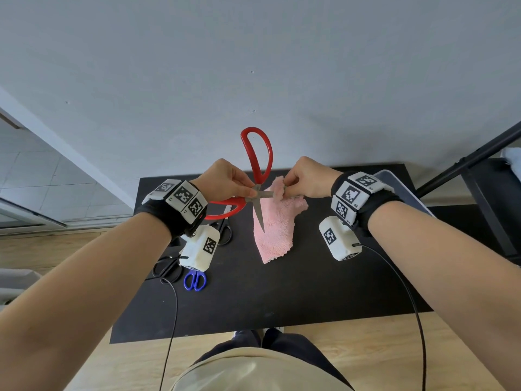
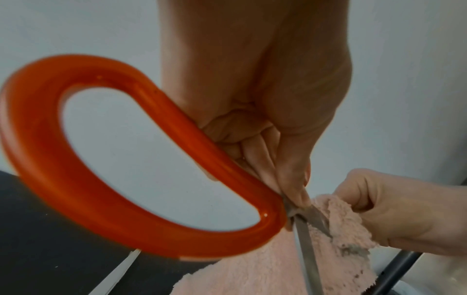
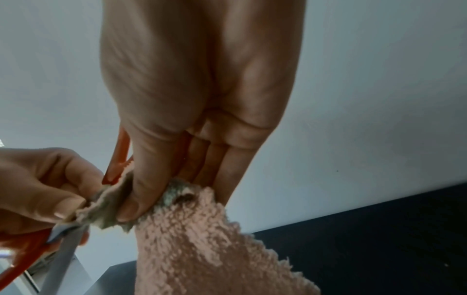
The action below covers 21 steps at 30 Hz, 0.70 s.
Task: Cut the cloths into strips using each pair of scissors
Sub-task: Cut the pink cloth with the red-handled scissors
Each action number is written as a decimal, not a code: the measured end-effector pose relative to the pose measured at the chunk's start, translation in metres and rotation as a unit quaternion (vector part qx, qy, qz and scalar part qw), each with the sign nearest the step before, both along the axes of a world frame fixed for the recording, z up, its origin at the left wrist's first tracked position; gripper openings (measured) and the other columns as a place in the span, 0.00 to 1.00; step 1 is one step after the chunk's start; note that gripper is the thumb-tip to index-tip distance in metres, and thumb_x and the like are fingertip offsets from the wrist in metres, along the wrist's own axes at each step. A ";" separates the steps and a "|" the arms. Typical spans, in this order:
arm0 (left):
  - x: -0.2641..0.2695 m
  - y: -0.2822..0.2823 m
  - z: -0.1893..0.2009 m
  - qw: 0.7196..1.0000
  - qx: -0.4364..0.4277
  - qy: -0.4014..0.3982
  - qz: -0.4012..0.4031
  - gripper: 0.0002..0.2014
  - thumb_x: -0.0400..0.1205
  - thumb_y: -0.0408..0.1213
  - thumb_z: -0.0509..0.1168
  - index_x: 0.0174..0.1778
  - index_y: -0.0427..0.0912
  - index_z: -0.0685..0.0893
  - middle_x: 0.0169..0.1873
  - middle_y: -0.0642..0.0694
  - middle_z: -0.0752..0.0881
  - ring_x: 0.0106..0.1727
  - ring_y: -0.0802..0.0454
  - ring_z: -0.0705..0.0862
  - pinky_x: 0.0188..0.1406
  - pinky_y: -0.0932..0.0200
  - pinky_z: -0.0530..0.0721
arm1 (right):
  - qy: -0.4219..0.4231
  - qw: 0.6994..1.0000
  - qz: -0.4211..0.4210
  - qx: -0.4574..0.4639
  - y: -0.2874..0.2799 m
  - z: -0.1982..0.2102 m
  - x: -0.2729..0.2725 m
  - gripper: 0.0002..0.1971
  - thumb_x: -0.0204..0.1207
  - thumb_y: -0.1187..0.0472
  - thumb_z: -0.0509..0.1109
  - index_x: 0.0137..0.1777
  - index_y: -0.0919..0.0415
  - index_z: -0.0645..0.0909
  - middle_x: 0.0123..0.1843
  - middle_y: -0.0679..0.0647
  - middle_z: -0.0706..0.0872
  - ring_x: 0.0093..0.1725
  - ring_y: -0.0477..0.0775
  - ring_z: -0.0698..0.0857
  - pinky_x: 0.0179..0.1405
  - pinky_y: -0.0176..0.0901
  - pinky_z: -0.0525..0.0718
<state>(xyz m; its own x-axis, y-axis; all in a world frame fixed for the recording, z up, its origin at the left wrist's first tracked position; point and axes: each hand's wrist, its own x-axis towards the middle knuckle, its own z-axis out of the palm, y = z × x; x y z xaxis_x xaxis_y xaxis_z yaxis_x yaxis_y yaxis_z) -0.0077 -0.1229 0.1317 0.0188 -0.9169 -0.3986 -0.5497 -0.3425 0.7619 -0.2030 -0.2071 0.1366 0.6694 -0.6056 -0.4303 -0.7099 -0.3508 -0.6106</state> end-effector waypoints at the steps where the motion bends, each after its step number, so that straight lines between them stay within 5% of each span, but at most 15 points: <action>1: -0.001 0.000 0.000 1.000 0.002 0.004 -0.001 0.06 0.75 0.34 0.75 0.45 0.39 0.92 0.19 0.56 0.85 0.20 0.66 0.80 0.24 0.78 0.75 | -0.004 1.000 -0.002 0.004 -0.001 -0.001 -0.001 0.10 0.73 0.63 0.75 0.52 0.65 0.89 0.34 0.40 0.83 0.34 0.40 0.81 0.35 0.29 0.74; 4: -0.003 0.000 -0.001 1.000 -0.001 0.014 0.003 0.05 0.75 0.33 0.74 0.45 0.40 0.92 0.20 0.57 0.85 0.20 0.66 0.80 0.24 0.78 0.75 | -0.013 1.000 -0.006 0.003 -0.004 -0.003 -0.003 0.10 0.73 0.62 0.75 0.53 0.65 0.89 0.41 0.47 0.88 0.37 0.41 0.82 0.38 0.31 0.78; 7: 0.000 0.001 -0.004 1.000 0.001 0.026 0.014 0.04 0.75 0.34 0.74 0.44 0.41 0.92 0.26 0.53 0.88 0.24 0.65 0.82 0.27 0.77 0.79 | -0.015 1.000 -0.021 -0.006 -0.006 -0.006 -0.007 0.04 0.74 0.65 0.74 0.39 0.59 0.90 0.27 0.40 0.84 0.27 0.37 0.80 0.30 0.28 0.73; 10: 0.001 0.004 -0.007 0.999 0.009 0.033 0.020 0.05 0.75 0.35 0.74 0.45 0.40 0.92 0.26 0.53 0.88 0.25 0.64 0.83 0.29 0.76 0.80 | -0.015 0.999 -0.033 0.000 -0.006 -0.010 -0.009 0.19 0.74 0.67 0.72 0.27 0.45 0.80 0.16 0.33 0.78 0.21 0.31 0.77 0.25 0.24 0.69; 14: 0.007 0.007 -0.011 0.998 0.016 0.034 0.049 0.06 0.76 0.34 0.74 0.47 0.37 0.91 0.28 0.50 0.89 0.25 0.63 0.84 0.29 0.75 0.81 | 0.010 0.999 -0.039 -0.013 -0.012 -0.011 -0.020 0.20 0.74 0.65 0.73 0.21 0.51 0.78 0.14 0.39 0.75 0.19 0.40 0.72 0.24 0.30 0.68; 18: 0.021 0.007 -0.013 0.994 0.001 0.029 0.104 0.06 0.76 0.36 0.74 0.46 0.39 0.90 0.39 0.39 0.91 0.32 0.56 0.86 0.39 0.70 0.86 | -0.028 0.995 -0.096 -0.010 -0.023 -0.016 -0.038 0.11 0.74 0.59 0.75 0.39 0.70 0.89 0.27 0.56 0.80 0.28 0.42 0.72 0.30 0.36 0.71; 21: 0.019 0.006 -0.012 0.990 -0.007 0.074 0.123 0.04 0.75 0.34 0.75 0.43 0.40 0.89 0.43 0.36 0.91 0.44 0.45 0.90 0.54 0.58 0.87 | -0.096 0.988 -0.118 0.005 -0.019 -0.016 -0.036 0.08 0.74 0.63 0.75 0.50 0.65 0.90 0.33 0.47 0.89 0.32 0.31 0.81 0.38 0.24 0.77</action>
<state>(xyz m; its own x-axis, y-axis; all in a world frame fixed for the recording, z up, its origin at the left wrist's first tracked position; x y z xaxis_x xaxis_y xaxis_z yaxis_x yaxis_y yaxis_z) 0.0113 -0.1170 0.1197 0.1850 -0.8974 -0.4005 -0.3319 -0.4407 0.8341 -0.2388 -0.2257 0.1210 0.5793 -0.7514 -0.3159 -0.6421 -0.1819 -0.7448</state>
